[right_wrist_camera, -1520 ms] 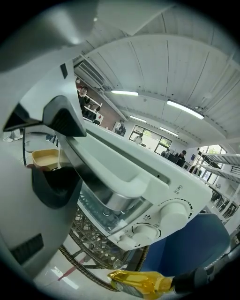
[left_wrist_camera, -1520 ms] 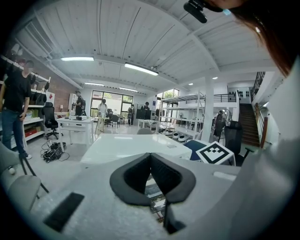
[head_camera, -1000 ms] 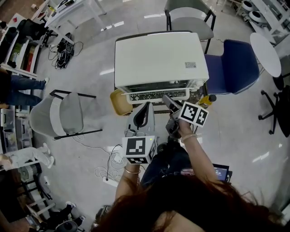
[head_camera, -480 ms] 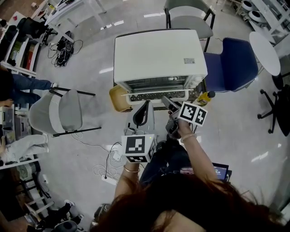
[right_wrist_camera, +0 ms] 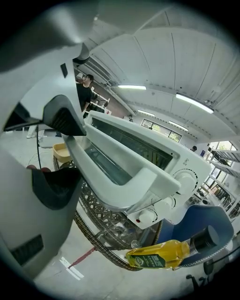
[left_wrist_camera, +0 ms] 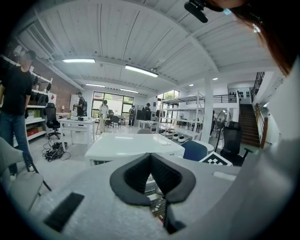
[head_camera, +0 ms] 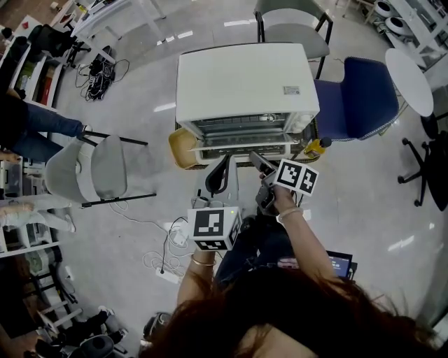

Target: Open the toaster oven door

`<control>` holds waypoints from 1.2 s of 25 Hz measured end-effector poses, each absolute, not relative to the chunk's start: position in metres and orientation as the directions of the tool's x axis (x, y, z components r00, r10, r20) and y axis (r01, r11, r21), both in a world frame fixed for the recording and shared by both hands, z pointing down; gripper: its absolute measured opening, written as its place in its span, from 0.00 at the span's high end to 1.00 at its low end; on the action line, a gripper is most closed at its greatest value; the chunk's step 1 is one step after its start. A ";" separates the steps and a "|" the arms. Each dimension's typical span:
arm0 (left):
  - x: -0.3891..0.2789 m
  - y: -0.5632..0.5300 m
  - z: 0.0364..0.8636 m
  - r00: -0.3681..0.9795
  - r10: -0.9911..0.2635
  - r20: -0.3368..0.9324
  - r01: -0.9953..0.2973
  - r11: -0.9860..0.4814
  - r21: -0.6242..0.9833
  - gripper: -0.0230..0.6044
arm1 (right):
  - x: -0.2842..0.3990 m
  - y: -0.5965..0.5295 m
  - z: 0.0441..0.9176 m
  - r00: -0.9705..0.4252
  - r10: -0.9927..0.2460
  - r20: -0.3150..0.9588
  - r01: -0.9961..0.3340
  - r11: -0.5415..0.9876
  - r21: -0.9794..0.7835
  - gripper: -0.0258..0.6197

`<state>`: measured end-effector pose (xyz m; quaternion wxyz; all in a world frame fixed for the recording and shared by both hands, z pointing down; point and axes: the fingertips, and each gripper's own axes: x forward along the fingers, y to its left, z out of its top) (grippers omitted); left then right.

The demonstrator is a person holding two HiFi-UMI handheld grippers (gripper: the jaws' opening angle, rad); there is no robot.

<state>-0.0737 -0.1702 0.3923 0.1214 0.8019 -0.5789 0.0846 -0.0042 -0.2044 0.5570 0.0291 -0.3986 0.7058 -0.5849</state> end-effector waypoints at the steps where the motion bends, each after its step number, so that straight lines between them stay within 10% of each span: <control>1: -0.074 -0.169 0.393 0.315 -0.908 0.277 -0.949 -0.300 0.096 0.94 | -0.004 -0.203 0.558 -0.680 -0.596 0.427 -0.530 -0.003 -0.848 0.65; 30: -0.078 -0.149 0.403 0.292 -0.909 0.296 -0.956 -0.271 0.109 0.94 | -0.001 -0.164 0.592 -0.673 -0.542 0.503 -0.574 -0.047 -0.818 0.64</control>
